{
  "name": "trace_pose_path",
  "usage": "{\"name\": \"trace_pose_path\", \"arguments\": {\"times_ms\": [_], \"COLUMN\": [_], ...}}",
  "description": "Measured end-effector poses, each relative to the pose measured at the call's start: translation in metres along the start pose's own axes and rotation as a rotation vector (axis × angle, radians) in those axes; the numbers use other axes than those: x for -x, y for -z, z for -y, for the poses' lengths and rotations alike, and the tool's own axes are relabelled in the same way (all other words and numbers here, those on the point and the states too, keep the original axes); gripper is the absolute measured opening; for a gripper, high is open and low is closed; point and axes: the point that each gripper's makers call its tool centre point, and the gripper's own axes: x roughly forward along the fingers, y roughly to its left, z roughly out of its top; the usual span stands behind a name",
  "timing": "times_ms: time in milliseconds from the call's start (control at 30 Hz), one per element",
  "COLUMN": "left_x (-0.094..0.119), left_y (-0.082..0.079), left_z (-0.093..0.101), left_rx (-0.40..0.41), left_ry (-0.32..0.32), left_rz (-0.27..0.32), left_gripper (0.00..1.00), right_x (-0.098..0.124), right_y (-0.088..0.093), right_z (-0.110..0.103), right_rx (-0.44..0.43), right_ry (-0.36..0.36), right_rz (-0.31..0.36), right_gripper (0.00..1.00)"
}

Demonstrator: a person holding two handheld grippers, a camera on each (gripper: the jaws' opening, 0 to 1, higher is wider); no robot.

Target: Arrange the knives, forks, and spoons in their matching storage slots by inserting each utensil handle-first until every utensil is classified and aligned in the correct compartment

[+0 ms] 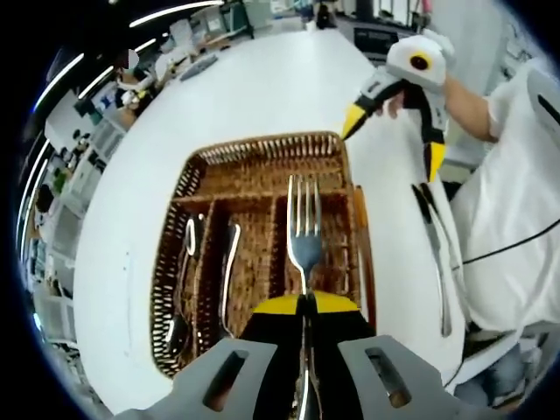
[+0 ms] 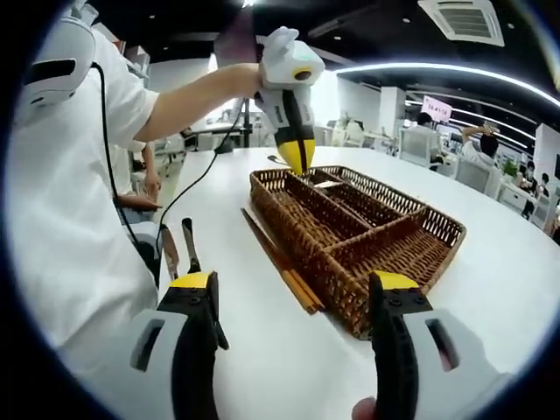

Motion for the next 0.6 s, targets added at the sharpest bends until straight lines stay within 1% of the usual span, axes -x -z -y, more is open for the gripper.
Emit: {"name": "trace_pose_path", "arguments": {"times_ms": [100,233,400,600], "left_x": [-0.002,-0.005,-0.01,-0.014], "left_y": [0.002,0.003,0.005,0.006], "left_z": [0.0,-0.007,-0.011,-0.018], "left_rx": [-0.001,0.005,0.008,0.004], "left_ry": [-0.001,-0.001,-0.001,-0.005], "left_rz": [-0.009,-0.007,-0.007,-0.006], "left_gripper": [0.01,0.01,0.01,0.01], "right_x": [0.0,-0.001,-0.001,-0.002], "right_y": [0.0,0.0,0.0,0.001], "right_z": [0.0,-0.002,-0.002,-0.002], "right_rx": [-0.001,0.001,0.001,0.001], "right_ry": [0.003,-0.001,0.002,0.004], "right_rz": [0.004,0.004,0.005,0.002], "right_gripper": [0.76,0.77,0.8,0.81]}}
